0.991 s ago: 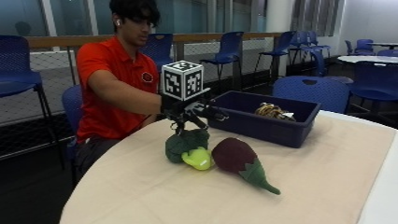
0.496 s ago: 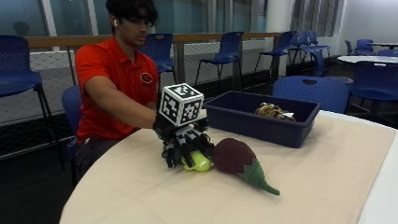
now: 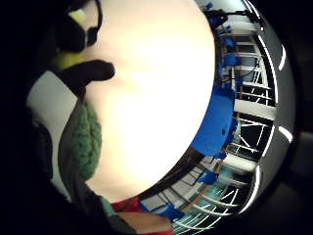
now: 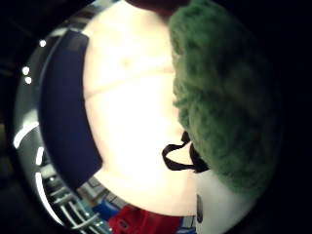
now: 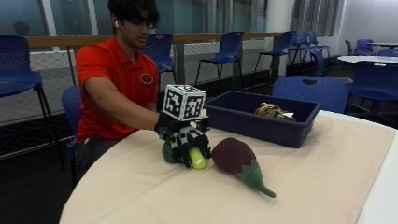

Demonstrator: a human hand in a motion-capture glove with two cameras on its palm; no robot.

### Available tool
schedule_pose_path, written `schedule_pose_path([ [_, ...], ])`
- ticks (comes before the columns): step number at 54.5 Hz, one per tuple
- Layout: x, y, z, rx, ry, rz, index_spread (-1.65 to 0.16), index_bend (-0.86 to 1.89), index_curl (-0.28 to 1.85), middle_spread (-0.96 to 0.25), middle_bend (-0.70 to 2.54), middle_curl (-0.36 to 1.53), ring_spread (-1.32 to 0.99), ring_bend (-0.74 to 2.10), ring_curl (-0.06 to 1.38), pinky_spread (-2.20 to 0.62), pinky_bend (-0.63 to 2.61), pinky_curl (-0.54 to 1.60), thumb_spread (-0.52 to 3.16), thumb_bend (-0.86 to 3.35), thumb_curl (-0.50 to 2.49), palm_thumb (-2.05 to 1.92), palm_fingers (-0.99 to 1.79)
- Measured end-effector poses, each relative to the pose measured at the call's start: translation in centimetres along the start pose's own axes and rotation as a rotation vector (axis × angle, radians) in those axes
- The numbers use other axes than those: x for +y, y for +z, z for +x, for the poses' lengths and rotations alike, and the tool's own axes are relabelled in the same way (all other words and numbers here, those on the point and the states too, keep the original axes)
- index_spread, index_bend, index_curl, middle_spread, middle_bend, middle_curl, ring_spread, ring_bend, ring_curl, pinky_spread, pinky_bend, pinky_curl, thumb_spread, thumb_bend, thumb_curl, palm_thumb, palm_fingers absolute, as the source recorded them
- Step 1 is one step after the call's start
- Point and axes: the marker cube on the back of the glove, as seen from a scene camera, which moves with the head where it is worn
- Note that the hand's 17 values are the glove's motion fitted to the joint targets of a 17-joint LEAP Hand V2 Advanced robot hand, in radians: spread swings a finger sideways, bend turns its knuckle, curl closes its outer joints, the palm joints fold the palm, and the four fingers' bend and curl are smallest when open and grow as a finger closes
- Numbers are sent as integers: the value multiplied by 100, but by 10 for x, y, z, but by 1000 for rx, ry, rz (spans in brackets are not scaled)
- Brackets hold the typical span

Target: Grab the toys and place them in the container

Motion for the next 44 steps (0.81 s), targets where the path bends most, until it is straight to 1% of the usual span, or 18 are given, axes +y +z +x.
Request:
schedule_pose_path([
  [5,-1,-8,-2,118,-26,58,-43,28,48,-20,20,14,-17,90,31,-34,134,35,134,18,40,42,58],
  [8,-1,-15,-1,164,-36,86,-43,25,48,-22,19,15,-21,92,32,-37,133,35,135,19,42,45,61],
  [11,2,-21,0,128,-41,106,-43,21,49,-25,23,17,-25,97,33,-39,125,34,133,21,46,51,72],
  [16,12,-35,1,17,-46,122,-44,19,52,-29,27,20,-32,98,33,-41,116,32,124,21,51,57,81],
  [26,31,-79,-4,-32,-61,167,-46,17,57,-36,26,23,-37,92,32,-43,107,31,110,18,60,62,87],
  [33,42,-115,-22,-66,-79,186,-47,17,61,-38,24,25,-39,89,31,-44,103,32,104,16,65,64,89],
  [39,39,-146,-46,-34,-96,221,-48,16,64,-39,23,27,-40,88,31,-44,101,32,100,14,69,64,90],
  [44,31,-165,-72,-60,-124,220,-49,15,66,-40,22,28,-40,86,31,-44,100,32,98,13,72,65,91],
])
